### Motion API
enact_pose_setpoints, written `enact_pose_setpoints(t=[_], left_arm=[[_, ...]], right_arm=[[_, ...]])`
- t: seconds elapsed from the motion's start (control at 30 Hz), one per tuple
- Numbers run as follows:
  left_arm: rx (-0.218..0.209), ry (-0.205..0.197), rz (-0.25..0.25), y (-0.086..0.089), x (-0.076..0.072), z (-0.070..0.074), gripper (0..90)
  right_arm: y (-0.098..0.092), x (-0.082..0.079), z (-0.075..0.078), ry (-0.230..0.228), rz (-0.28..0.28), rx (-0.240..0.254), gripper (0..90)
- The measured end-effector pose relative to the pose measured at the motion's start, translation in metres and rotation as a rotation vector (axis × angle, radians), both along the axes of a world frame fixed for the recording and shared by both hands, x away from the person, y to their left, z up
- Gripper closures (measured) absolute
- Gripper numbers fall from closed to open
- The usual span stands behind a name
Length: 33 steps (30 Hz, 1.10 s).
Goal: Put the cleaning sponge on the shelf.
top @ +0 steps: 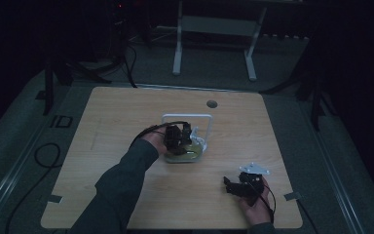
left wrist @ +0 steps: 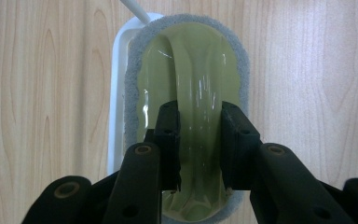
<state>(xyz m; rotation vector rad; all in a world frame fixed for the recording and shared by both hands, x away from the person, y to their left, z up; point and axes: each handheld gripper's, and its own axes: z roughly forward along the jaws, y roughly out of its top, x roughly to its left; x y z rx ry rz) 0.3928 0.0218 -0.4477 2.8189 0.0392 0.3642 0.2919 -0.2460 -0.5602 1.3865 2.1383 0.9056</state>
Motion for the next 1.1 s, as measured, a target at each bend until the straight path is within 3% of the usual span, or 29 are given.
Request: enact_pose_setpoints(t=[0.47, 0.63, 1.1], left_arm=[[0.011, -0.009, -0.006, -0.005, 0.011, -0.010, 71.5], [0.009, -0.038, -0.005, -0.004, 0.015, -0.012, 71.5], [0.022, -0.068, 0.010, -0.009, 0.022, -0.018, 71.3]], right_arm=[[0.000, 0.000, 0.000, 0.000, 0.001, 0.000, 13.1], [0.000, 0.000, 0.000, 0.000, 0.001, 0.000, 13.1], [0.000, 0.000, 0.000, 0.000, 0.001, 0.000, 13.1]])
